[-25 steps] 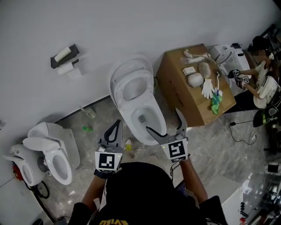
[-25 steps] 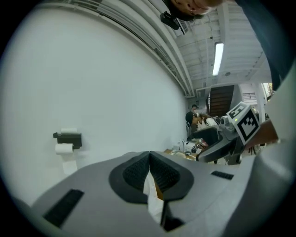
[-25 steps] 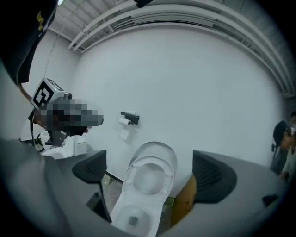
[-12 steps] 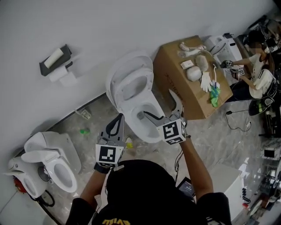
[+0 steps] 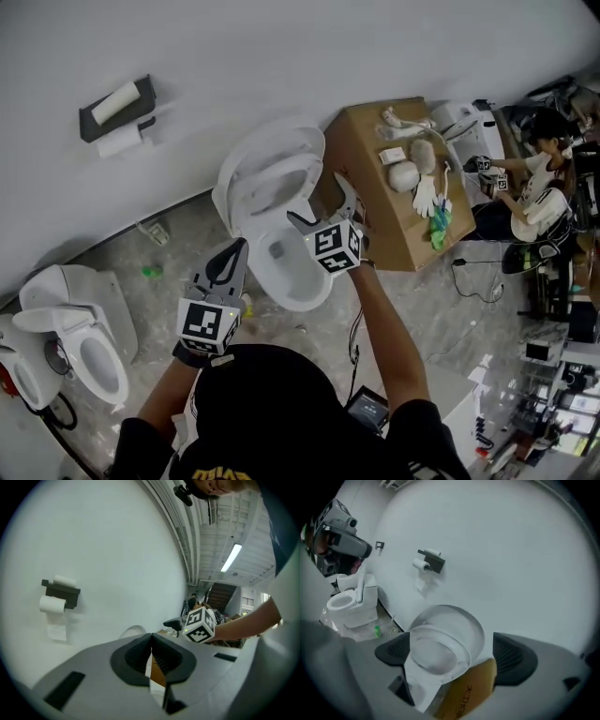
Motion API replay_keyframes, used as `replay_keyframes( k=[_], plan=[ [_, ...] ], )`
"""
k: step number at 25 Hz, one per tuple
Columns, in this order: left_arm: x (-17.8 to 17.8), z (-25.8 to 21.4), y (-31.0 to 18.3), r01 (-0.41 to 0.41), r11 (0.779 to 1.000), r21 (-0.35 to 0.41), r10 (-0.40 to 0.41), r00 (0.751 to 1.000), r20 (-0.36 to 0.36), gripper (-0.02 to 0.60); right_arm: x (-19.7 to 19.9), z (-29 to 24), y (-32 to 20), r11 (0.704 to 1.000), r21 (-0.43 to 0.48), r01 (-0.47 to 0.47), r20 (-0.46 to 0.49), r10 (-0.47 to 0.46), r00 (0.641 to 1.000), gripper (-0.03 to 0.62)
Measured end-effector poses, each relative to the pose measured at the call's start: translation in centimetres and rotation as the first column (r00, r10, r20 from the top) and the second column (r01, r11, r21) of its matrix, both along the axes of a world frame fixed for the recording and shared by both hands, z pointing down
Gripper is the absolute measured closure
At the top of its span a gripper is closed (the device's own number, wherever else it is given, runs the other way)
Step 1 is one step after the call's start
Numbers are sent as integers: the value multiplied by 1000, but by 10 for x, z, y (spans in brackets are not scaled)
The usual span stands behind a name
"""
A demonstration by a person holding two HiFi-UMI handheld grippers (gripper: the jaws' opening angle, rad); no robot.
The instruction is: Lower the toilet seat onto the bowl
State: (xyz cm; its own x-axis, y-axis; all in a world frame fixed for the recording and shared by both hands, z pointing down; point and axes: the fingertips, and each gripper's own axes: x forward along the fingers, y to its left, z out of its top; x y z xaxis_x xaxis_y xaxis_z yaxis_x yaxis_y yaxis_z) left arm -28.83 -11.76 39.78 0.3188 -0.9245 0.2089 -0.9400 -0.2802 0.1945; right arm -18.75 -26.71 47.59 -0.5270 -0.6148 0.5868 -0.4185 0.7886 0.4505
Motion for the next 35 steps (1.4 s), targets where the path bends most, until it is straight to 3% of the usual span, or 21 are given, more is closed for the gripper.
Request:
replay_keyframes(
  k=[7, 17, 24, 25, 27, 28, 35],
  plan=[
    [-13, 14, 12, 47, 998, -41, -49, 997, -57, 569, -24, 37, -49, 999, -19, 45, -91, -47, 995, 92],
    [-38, 27, 21, 95, 992, -85, -97, 995, -27, 569, -30, 96, -81, 993, -85, 79, -232, -96, 968, 188],
    [-32, 33, 19, 70, 993, -95, -71, 997, -9, 569, -28, 108, -105, 996, -37, 82, -323, -90, 942, 312],
    [-32, 34, 19, 70, 993, -96, -71, 997, -5, 569, -27, 108, -107, 996, -16, 83, -344, -83, 935, 341],
    [-34, 32, 18, 72, 993, -93, -73, 997, -2, 569, -24, 108, -109, 996, 24, 86, -377, -71, 923, 473],
    [-35, 30, 17, 74, 993, -90, -75, 997, -1, 569, -24, 108, -109, 995, 37, 88, -383, -67, 921, 497],
    [-30, 33, 15, 60, 994, -96, -60, 998, 0, 569, -24, 111, -109, 989, 23, 148, -480, -119, 869, 520]
  ],
)
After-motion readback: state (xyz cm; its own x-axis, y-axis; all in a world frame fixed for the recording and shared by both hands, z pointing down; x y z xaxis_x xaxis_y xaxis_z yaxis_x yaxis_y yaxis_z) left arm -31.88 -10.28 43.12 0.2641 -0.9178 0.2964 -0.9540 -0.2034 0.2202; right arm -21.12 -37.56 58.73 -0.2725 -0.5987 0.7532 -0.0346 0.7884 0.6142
